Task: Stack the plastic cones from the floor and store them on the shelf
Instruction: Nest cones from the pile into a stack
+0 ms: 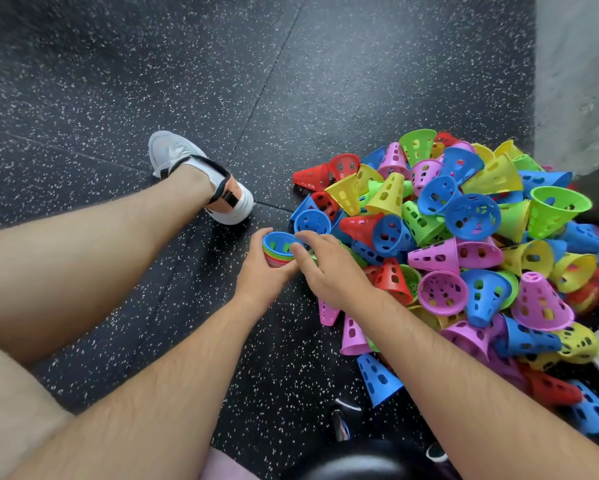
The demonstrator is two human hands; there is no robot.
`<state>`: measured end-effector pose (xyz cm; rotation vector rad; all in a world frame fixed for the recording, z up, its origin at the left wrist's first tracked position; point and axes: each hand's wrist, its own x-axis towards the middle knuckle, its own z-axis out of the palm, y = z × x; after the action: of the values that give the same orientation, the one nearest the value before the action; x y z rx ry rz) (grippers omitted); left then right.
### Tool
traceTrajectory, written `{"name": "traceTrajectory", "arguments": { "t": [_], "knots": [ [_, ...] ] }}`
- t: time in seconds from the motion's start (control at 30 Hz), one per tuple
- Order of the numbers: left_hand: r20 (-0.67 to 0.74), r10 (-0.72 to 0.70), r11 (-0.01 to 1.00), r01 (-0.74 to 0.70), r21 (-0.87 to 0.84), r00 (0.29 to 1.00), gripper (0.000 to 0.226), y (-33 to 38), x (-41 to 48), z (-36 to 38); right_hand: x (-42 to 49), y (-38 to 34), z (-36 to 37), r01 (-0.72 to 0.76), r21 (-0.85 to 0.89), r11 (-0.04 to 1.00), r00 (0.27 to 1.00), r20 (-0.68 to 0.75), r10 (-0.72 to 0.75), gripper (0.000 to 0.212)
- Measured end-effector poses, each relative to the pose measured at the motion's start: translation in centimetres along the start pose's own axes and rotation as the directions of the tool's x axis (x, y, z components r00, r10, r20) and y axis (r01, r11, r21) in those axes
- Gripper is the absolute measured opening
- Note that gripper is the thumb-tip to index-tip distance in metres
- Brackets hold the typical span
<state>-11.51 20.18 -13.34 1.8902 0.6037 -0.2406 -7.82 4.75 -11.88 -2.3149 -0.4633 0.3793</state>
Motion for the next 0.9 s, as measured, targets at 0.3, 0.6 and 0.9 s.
{"name": "traceTrajectory", "arguments": {
  "t": [0.3,0.6,0.9],
  "knots": [
    [-0.028,0.055,0.995,-0.052,0.085,0.998,0.079,-0.4,1.7,1.0,3.0,2.1,-0.8,0.014,-0.436,0.900,0.998,-0.055,-0.042,0.030],
    [0.056,0.024,0.999,-0.026,0.045,0.998,0.073,-2.3,2.0,1.3,4.6,1.8,0.5,-0.002,-0.540,0.842,0.999,-0.045,-0.027,0.027],
    [0.067,0.036,0.998,-0.040,0.054,0.997,0.074,-2.2,2.0,1.3,3.8,2.8,0.2,0.020,-0.285,0.958,0.960,-0.263,-0.098,0.011]
  ]
}}
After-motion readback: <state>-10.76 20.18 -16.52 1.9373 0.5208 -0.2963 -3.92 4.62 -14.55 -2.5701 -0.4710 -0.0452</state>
